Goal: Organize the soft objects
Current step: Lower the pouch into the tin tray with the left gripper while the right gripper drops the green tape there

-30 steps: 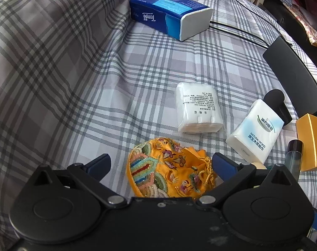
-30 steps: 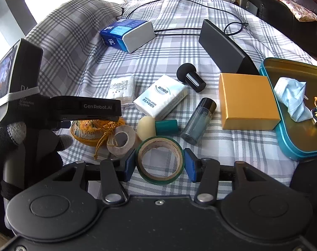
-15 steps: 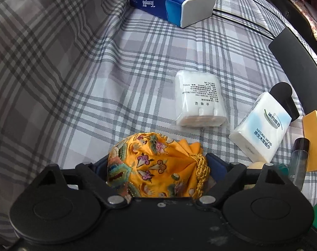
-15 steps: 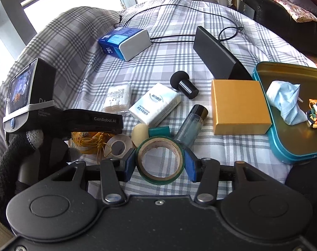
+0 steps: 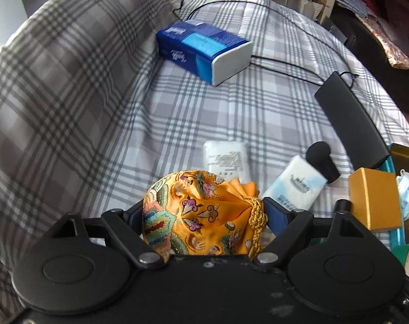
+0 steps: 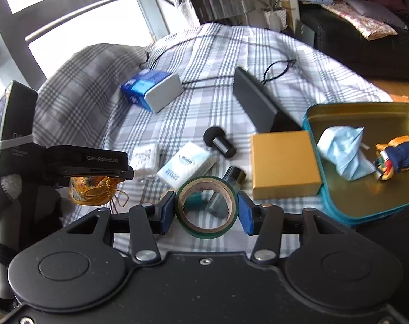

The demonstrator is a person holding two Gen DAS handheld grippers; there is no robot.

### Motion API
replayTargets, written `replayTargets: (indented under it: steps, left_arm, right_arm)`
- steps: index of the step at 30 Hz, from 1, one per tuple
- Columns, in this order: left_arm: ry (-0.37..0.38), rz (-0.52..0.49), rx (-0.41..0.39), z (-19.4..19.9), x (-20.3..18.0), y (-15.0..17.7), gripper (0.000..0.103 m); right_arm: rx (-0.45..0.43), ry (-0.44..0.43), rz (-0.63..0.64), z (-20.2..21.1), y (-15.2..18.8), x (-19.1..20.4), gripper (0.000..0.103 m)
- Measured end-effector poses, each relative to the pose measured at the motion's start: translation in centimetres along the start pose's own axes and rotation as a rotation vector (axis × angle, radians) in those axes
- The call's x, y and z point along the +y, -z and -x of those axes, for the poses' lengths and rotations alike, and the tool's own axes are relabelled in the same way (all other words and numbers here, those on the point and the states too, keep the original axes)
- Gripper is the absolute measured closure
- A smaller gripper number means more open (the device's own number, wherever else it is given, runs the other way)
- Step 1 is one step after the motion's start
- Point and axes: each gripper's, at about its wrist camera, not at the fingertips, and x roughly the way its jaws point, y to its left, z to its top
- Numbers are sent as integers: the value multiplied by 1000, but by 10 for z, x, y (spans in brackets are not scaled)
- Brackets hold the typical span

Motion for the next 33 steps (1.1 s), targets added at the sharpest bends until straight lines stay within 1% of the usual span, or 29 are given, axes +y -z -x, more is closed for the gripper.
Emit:
replayTargets:
  steps: [5,9,14,20,24,29,33]
  left_arm:
    - [75,-98,-66,29,-53,-15,19]
    - [157,-178,-96,45,-102,-26,18]
    - [260,-261,-116,58,-167,-30,18]
    - [353,-314,-101,60,-226,-30,18]
    - [381,-345,-80,54,-261,-27,18]
    - [398,-367,-51,36,-295,-30,18]
    - [398,-373,-30,21,-314,-35,18]
  right_arm:
    - [-105,45,-40,28,-16,-21,54]
    - [-185,129,-95,51,-30,-50,54]
    - [-237,230,-217,73,-40,-98,54]
    - [-254,374,-369,84,-44,-157,54]
    - [-247,436,-458,86,-44,-190,54]
    - [-231,486,-523,85,-42,-218,54]
    - [-213,502,-548,81,-43,-230,54]
